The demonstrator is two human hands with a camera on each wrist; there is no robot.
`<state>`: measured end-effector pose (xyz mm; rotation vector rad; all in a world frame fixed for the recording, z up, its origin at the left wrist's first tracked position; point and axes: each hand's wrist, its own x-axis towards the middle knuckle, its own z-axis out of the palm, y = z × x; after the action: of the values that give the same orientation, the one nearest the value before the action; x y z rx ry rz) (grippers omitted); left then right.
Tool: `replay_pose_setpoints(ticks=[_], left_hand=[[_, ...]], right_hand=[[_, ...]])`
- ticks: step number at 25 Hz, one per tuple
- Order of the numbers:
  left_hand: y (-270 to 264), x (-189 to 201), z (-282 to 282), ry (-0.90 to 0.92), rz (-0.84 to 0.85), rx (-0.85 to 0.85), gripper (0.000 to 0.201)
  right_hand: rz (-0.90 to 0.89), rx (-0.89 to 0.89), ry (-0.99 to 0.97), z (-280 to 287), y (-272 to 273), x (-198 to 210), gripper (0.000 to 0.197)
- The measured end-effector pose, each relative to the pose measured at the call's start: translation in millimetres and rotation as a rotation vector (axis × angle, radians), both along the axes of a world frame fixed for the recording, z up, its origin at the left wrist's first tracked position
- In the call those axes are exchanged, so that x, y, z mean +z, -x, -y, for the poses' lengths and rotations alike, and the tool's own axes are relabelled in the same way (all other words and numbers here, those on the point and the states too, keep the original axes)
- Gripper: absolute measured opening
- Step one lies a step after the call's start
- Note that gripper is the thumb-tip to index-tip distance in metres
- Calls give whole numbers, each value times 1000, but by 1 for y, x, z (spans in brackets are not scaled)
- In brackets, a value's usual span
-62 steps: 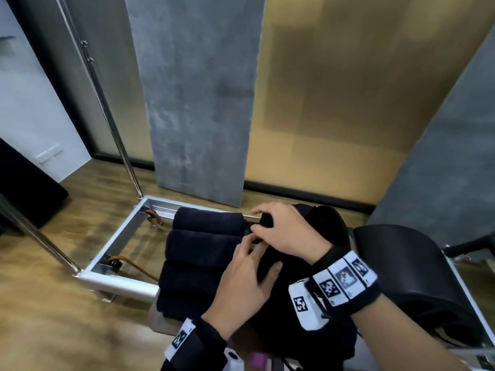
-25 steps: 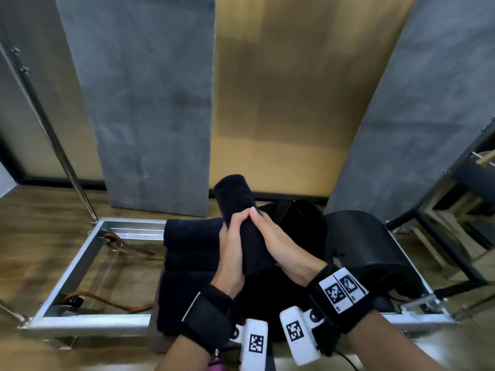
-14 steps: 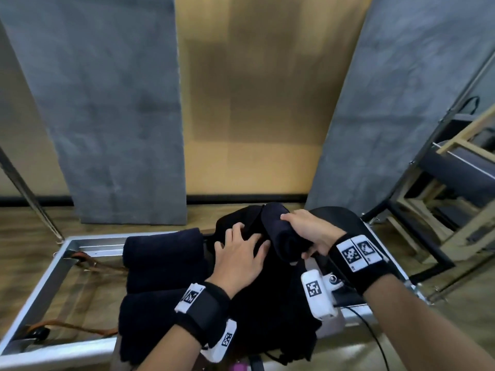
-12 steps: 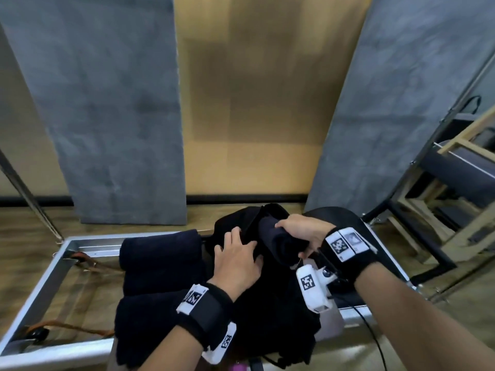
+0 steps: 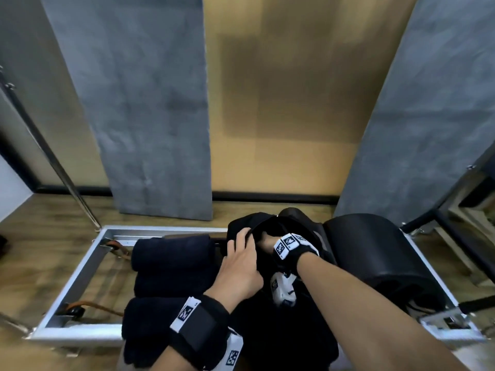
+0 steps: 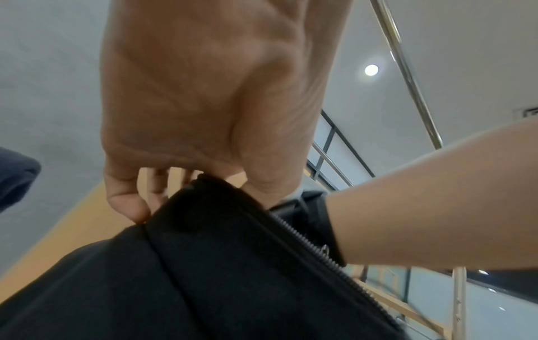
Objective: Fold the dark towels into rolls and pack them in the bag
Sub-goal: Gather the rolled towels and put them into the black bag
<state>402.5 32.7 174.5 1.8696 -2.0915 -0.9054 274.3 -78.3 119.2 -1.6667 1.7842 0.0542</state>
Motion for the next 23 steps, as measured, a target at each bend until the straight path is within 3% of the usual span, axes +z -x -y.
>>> replay_pose_setpoints(ticks=[4,7,13,19,23], left_hand=[[-1,-6,3,4,-63,57,92],[-2,-12,7,36,-98,100,89],[-6,-17,5,98,-109,101,89],[-2,-18,1,53,-69,76,85],[-2,-19,0,38,-73,75,85]], right_hand=[[93,-25,-104,-4,-22,-40,75],[19,54,-38,-7,-31,-59,77],[-3,83,50,0,-23,-65,63],[43,124,-45,-10,-8,-78,79],[13,14,101,-11,-6,-79,81]])
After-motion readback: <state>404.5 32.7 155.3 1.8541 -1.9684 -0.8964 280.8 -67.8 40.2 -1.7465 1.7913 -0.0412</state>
